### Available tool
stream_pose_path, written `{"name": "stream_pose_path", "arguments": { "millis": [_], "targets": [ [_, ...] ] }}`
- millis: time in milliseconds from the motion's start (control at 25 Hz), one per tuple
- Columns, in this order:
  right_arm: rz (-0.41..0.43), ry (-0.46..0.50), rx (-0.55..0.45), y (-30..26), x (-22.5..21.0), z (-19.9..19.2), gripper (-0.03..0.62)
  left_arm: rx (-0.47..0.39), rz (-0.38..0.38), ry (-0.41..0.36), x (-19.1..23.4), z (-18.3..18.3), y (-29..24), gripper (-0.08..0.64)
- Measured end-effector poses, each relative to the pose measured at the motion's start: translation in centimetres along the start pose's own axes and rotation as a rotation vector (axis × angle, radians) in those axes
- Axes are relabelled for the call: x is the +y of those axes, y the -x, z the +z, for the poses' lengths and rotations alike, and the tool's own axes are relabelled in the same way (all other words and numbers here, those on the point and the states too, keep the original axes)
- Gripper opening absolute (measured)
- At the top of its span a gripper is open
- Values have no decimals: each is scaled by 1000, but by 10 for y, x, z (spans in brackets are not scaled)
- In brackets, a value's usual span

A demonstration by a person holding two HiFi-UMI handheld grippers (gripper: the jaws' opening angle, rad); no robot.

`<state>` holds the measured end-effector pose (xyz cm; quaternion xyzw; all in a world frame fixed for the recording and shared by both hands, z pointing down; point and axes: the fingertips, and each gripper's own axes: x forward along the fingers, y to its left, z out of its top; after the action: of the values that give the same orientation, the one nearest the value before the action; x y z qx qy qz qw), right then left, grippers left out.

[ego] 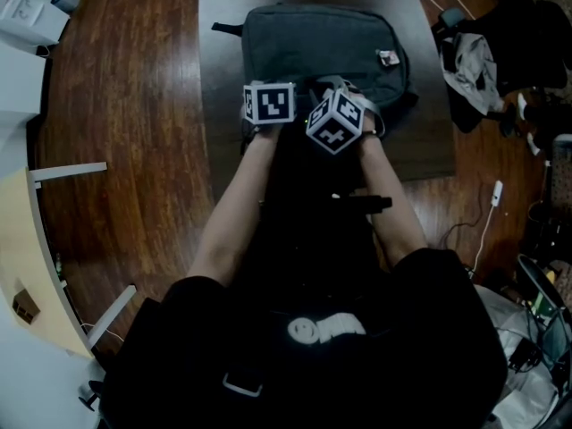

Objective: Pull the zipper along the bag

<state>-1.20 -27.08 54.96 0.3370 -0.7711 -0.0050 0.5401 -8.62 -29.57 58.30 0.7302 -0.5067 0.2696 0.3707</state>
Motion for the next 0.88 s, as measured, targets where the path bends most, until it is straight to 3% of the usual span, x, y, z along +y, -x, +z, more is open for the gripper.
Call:
{"name": "stream_pose_path", "arguments": {
  "millis": [320,400,480,600,680,760,840,880],
  "targets": [
    [7,5,9,0,-3,-9,57,12,-19,19,1,-3,-2,0],
    [-2,9,30,1,-7,-17,14,21,-18,28,2,-4,-2,0],
    [-4,-15,48,1,-12,-29,14,18,-1,23,3,-3,-3,0],
    [6,-54,-40,8,-18,-18,15,-3,34,-8,6,3,-2,0],
    [8,-20,-126,14,-14,0,19,0,18,18,5,1,-4,0],
    [18,79,-168,13,-2,14,45,11,-3,47,3,-3,-4,0],
    [22,158,-149,2,7,18,144,1,-6,44,5,-1,-3,0],
    [15,169,-139,-3,7,19,160,-3,-12,45,5,-1,-3,0]
  ]
}}
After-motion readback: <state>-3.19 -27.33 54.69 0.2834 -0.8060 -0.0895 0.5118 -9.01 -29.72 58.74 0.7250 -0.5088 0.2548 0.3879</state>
